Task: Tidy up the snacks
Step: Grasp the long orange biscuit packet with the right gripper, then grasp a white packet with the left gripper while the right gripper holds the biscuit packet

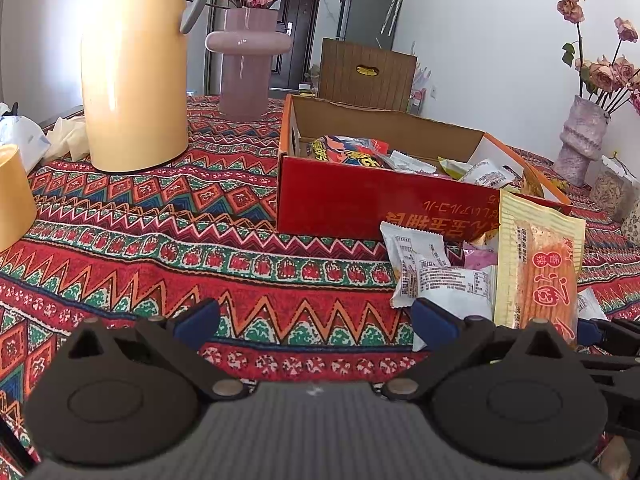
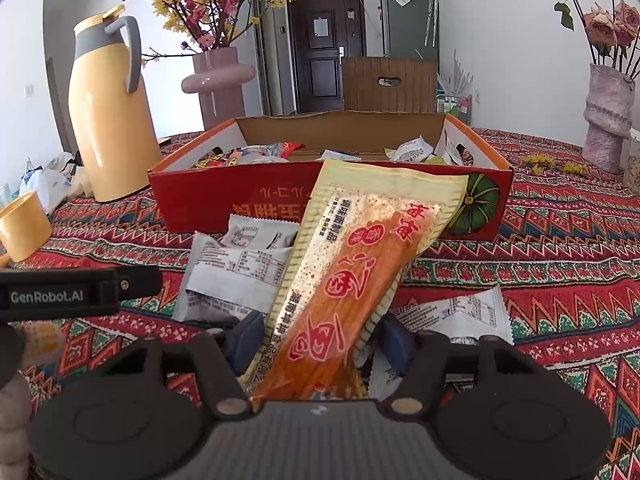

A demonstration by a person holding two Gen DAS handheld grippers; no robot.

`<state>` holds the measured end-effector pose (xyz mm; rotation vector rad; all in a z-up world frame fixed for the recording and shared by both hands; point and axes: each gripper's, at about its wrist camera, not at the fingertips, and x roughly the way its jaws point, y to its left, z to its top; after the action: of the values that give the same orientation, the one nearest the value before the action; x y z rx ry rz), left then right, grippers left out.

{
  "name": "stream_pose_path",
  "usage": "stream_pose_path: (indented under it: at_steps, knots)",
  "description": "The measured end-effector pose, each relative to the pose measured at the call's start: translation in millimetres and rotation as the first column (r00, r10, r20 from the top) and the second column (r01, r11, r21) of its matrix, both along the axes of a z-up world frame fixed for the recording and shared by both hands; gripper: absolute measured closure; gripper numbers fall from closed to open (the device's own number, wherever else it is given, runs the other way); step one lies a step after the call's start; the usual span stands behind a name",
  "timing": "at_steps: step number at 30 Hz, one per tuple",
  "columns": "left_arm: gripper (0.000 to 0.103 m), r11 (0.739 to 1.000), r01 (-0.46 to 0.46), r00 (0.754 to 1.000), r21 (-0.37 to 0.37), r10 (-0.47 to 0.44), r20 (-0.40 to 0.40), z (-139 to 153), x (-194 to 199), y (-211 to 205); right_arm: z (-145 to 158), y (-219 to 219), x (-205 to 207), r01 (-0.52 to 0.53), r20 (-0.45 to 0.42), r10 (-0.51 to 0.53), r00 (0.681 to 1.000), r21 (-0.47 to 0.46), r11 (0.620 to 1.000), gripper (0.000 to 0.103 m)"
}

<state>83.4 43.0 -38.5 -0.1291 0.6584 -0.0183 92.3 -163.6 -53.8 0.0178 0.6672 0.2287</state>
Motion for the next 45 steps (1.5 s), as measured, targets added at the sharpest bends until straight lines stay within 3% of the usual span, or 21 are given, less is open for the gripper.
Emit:
stream_pose_path:
  at_steps: [19, 31, 45]
  knots:
    - [0.000, 1.000, -0.023, 1.000, -0.018, 0.022, -0.021, -1.9, 3.3, 3.7, 3.6, -19.5, -10.6, -0.028, 0.017, 0.026, 1.000, 0.100, 0.995, 0.070]
    - [0.000, 0.999, -0.042, 0.999, -0.017, 0.042, -0.032, -3.1, 4.9, 5.4, 26.0, -53.3, -17.9, 0.005, 0.123, -0.025, 0.992, 0.157, 0.988, 0.070]
    - [0.000, 0.997, -0.071, 0.997, 0.032, 0.072, -0.027, 2.6, 6.1, -0.6, 19.7, -108.2, -0.1, 0.062, 0.149, -0.097, 0.984, 0.225, 0.972, 0.070]
